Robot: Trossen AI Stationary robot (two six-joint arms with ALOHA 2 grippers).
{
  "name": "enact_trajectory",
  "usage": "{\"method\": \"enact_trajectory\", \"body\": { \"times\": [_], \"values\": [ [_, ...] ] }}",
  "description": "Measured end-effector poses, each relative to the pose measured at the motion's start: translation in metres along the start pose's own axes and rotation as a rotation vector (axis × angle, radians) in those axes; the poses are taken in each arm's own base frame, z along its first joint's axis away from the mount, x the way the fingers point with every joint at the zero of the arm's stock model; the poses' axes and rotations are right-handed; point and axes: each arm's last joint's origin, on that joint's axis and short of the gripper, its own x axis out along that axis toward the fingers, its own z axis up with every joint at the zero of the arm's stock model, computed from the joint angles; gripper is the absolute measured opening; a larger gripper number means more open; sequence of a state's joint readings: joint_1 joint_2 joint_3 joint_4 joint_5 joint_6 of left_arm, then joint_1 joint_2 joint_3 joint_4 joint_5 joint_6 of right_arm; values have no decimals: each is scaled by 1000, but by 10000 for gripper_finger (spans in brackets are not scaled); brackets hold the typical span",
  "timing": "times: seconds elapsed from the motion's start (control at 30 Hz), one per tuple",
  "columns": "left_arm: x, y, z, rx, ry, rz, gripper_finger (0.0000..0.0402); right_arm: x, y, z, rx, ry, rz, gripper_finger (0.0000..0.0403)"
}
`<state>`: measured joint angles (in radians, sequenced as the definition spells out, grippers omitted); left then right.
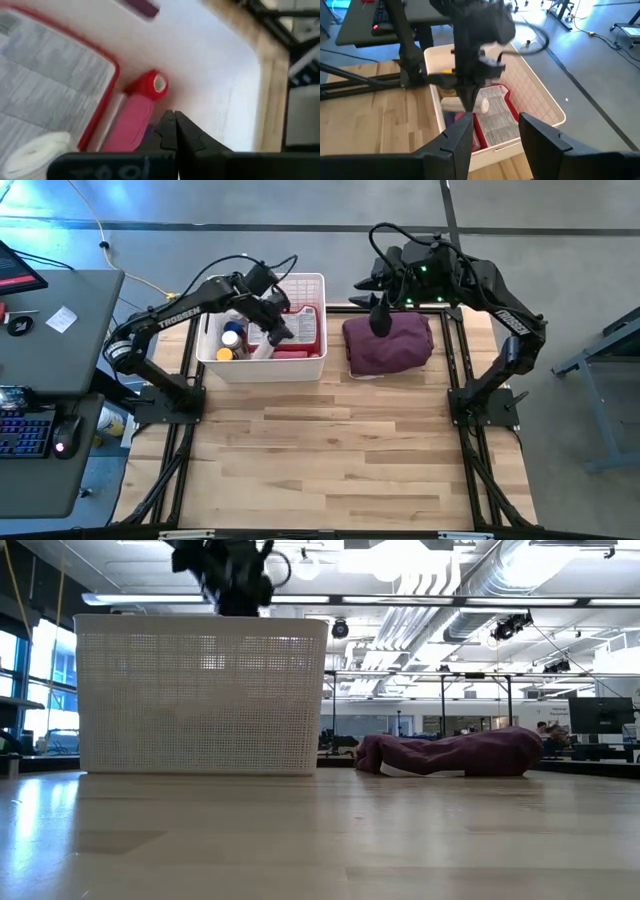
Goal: Pick & place medical supplies in basket/bin
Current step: Put the white bandage into the white bin
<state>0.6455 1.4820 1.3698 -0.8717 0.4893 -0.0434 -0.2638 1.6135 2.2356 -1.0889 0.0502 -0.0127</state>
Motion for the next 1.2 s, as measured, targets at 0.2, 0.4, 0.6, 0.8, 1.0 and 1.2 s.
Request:
{"method": "enact_trajectory", "body": {
  "times": [0.2, 0.4, 0.6, 0.8, 1.0, 1.2],
  "values": [
    [-31, -3, 8, 21, -43, 402, 53, 0, 0, -2, -10, 23, -3, 149],
    [-28, 22, -6, 36, 91, 684, 21, 0, 0, -3, -20, 29, -4, 149],
    [9, 41, -21, -68, 201, 565, 33, 0, 0, -3, -16, 29, -3, 149],
    [31, 29, -21, -9, 228, 386, 54, 0, 0, -3, -20, 29, -3, 149],
    [38, 16, -18, 62, 204, 256, 21, 0, 0, -3, -23, 29, -5, 149],
    [37, 18, -18, 54, 211, 316, 38, 0, 0, -3, -41, 30, -7, 149]
  ]
}}
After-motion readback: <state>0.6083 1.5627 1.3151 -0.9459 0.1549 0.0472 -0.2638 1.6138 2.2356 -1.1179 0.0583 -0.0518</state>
